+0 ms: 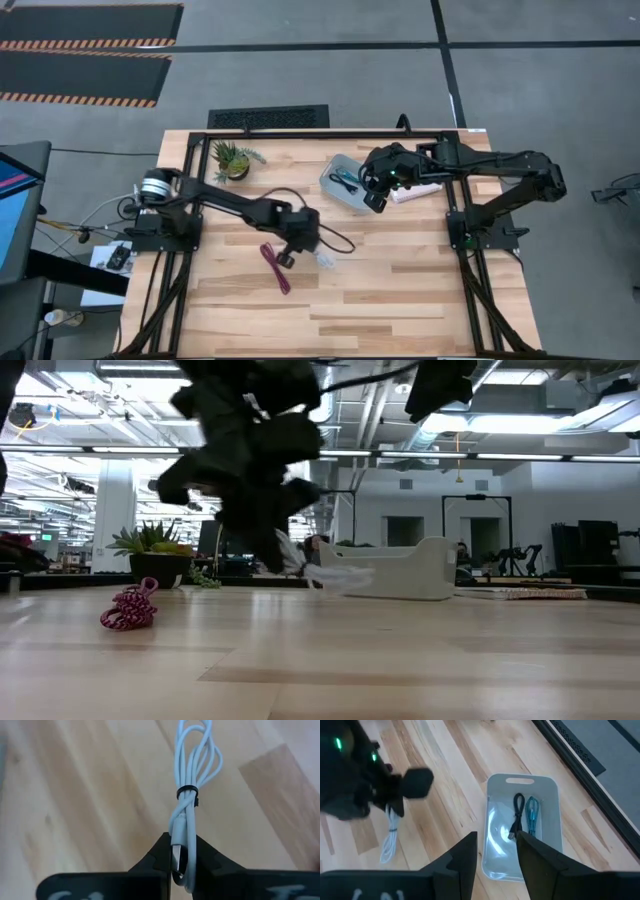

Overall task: Pick and place USB-C Cables
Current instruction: Put the white USB cable into the grey bin

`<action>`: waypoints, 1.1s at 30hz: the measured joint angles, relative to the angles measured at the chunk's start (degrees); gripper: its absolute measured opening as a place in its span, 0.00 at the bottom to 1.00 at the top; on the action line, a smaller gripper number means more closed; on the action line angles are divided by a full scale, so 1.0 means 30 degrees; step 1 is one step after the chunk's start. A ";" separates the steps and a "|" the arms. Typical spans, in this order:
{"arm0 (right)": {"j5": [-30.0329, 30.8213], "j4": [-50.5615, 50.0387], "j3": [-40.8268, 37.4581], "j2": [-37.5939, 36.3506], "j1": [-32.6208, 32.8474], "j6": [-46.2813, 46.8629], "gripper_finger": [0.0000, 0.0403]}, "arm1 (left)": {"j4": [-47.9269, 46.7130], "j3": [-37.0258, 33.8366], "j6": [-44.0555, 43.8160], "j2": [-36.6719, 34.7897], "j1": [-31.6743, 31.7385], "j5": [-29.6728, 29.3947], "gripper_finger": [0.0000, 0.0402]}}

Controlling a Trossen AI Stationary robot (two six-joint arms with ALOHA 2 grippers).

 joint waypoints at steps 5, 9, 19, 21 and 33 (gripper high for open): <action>0.0031 0.0055 0.0000 0.0000 0.0000 -0.0087 0.40 | 0.2355 -0.3506 -0.1804 -0.3244 -0.0029 -0.0499 0.04; 0.0087 0.0780 -0.0071 -0.0003 0.0000 -0.0132 0.40 | 0.5523 -0.5845 -0.3369 -0.6188 -0.0022 -0.1449 0.04; 0.0591 0.7718 -0.3440 0.0000 0.0036 -0.1194 0.40 | 1.1619 -1.1024 -0.6109 -1.4410 0.0347 -0.4465 0.04; 0.0589 0.9549 -0.4271 0.0000 0.0036 -0.1297 0.40 | 1.2601 -1.1814 -0.6532 -1.6063 0.0503 -0.4912 0.04; 0.0587 2.5851 -1.0385 0.0954 0.0029 -0.1288 0.40 | 1.8501 -1.5316 -0.8544 -2.2062 0.1065 -0.4491 0.04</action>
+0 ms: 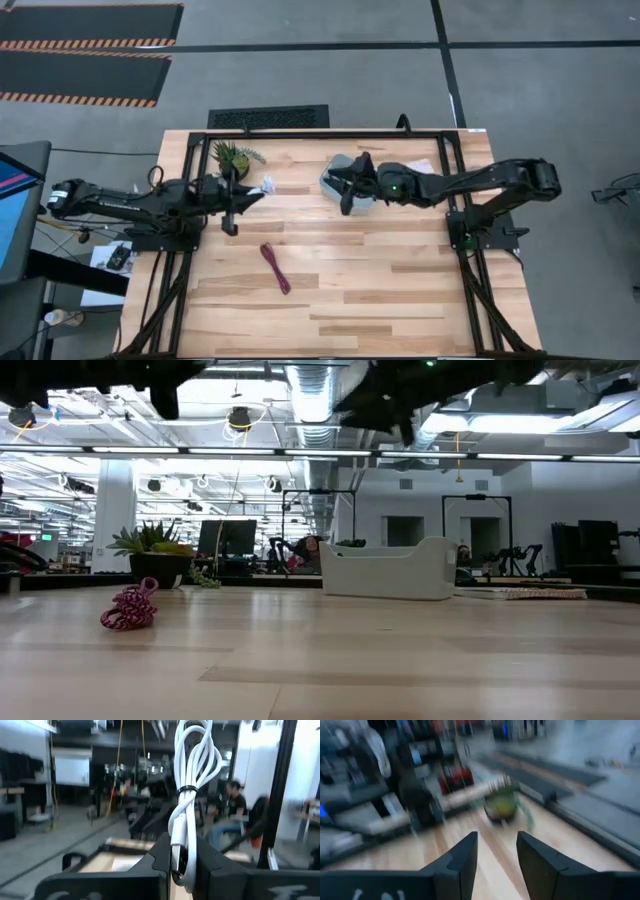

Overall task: Pick and place USB-C Cables
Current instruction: Put the white USB cable into the grey bin

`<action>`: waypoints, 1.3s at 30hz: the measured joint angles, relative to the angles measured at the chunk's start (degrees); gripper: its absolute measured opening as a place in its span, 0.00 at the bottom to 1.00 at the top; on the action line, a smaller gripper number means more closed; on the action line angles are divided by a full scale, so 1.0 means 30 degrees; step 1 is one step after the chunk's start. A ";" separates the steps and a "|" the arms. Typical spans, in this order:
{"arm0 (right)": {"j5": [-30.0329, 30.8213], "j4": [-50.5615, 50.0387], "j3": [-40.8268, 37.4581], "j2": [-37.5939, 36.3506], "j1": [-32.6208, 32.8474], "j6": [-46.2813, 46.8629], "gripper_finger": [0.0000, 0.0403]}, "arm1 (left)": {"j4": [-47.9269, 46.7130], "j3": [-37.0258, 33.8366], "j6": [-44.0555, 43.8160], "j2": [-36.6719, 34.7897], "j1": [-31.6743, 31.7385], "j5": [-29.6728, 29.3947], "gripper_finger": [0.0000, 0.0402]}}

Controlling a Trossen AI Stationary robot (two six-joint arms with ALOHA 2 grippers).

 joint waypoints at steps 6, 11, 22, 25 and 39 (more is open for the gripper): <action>-0.0888 0.4172 -0.0340 0.1859 -0.0007 -0.0385 0.40 | 0.2130 -0.0440 -0.0374 0.0717 0.0584 0.0022 0.04; -0.2631 0.6966 -0.0318 0.3221 -0.0095 -0.0507 0.41 | 0.3818 -0.0440 -0.0794 0.2465 0.1379 0.0654 0.04; -0.5041 0.7925 0.1480 0.4445 -0.0124 -0.1044 0.63 | 0.8355 -0.0448 -0.2367 0.6639 0.3123 0.3842 0.04; -0.5145 0.7757 0.1618 0.4320 -0.0109 -0.1703 0.67 | 0.9215 -0.0448 -0.2628 0.7229 0.3434 0.4217 0.04; -0.5107 0.7768 0.2997 0.5305 -0.0200 -0.2005 0.67 | 1.4676 -0.0433 -0.4543 1.1625 0.3831 0.5631 0.04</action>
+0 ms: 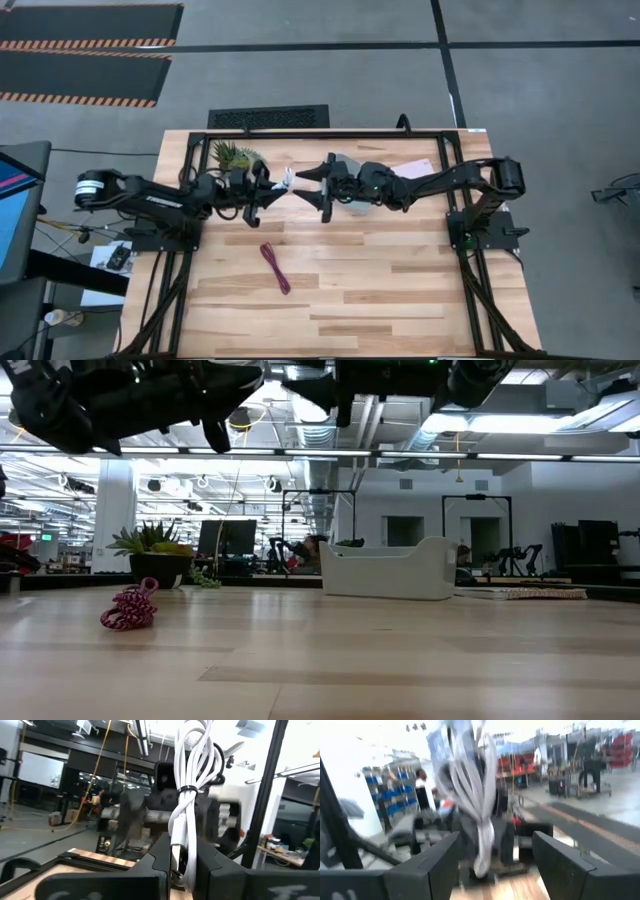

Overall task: Pick and place USB-C Cables
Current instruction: Put the white USB cable into the grey bin

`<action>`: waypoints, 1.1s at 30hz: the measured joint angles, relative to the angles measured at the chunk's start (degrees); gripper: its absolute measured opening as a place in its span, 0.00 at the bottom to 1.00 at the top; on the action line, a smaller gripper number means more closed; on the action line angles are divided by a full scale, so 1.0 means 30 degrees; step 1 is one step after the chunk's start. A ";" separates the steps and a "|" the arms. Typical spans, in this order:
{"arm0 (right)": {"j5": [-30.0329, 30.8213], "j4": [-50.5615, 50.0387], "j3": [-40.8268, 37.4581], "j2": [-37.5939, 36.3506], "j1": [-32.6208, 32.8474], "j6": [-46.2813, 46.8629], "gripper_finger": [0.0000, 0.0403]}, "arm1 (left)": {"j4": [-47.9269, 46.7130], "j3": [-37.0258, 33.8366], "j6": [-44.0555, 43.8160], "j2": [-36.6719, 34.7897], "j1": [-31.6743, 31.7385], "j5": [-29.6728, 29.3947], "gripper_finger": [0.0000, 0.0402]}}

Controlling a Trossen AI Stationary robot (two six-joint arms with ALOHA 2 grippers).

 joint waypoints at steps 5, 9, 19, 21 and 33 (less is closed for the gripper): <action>0.0006 -0.0325 0.0080 -0.0004 -0.0091 0.0150 0.67 | 0.1450 0.0000 -0.0457 0.1501 0.0000 0.0135 0.04; 0.0014 -0.0396 0.0051 0.0043 -0.0085 0.0147 0.67 | 0.1802 0.0283 -0.0622 0.2315 0.0000 0.0140 0.04; 0.0022 -0.0492 0.0051 0.0029 -0.0091 0.0198 0.67 | 0.1580 0.1988 -0.0741 0.3899 0.0000 0.1103 0.04; 0.0160 -0.0506 0.0051 0.0029 -0.0091 0.0218 0.67 | 0.1546 0.2162 -0.0741 0.4061 0.0000 0.1137 0.04; 0.2061 -0.0955 0.0051 0.0021 0.0215 -0.0441 0.30 | 0.1353 0.2004 -0.0832 0.4062 0.0029 0.0677 0.04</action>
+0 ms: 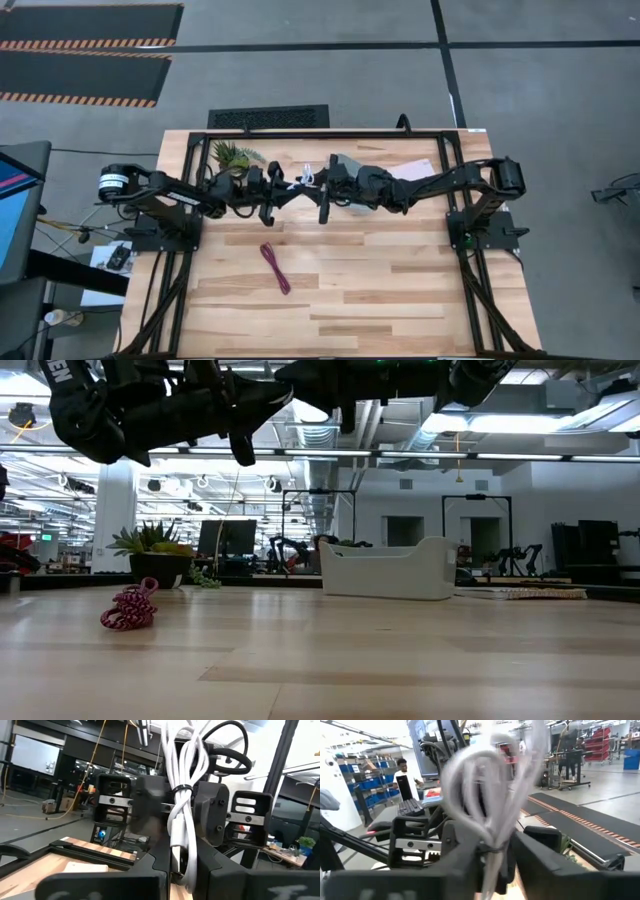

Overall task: Pick and place USB-C Cables
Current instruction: Put the white USB cable into the grey bin

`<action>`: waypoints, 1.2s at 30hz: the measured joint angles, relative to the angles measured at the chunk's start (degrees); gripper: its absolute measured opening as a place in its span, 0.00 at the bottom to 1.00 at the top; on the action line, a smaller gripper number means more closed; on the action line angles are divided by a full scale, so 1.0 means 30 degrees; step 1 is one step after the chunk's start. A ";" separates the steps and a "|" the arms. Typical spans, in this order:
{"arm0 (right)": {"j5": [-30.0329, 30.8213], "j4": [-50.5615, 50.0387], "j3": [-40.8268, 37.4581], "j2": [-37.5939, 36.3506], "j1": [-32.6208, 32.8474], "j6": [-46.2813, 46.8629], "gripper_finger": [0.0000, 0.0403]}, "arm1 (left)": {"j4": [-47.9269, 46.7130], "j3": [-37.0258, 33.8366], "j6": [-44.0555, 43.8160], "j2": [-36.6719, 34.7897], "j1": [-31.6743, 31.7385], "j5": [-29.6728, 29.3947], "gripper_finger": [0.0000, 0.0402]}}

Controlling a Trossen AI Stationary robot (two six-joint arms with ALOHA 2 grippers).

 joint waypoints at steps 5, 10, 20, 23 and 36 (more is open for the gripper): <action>0.0004 0.0004 0.0000 -0.0015 0.0000 0.0104 0.05 | -0.0090 -0.0007 -0.0047 0.0000 0.0007 -0.0212 0.04; 0.0691 -0.0396 -0.0042 0.0004 -0.0028 0.0680 0.07 | -0.1213 0.0022 -0.1045 -0.0036 0.0040 -0.1262 0.07; 0.2430 -0.1949 -0.0007 -0.0859 -0.1124 0.1537 0.03 | -0.3760 -0.0015 -0.1853 0.0000 0.0036 -0.0437 0.43; 0.2787 -0.4829 0.0000 -0.1667 -0.1715 0.2082 0.03 | -0.5056 -0.0007 -0.2867 -0.0036 0.0076 -0.0442 0.53; 0.3023 -2.1989 -0.0007 -0.2802 -0.3809 0.5752 0.04 | -0.7010 -0.0007 -0.5636 -0.0044 0.0131 0.0803 0.57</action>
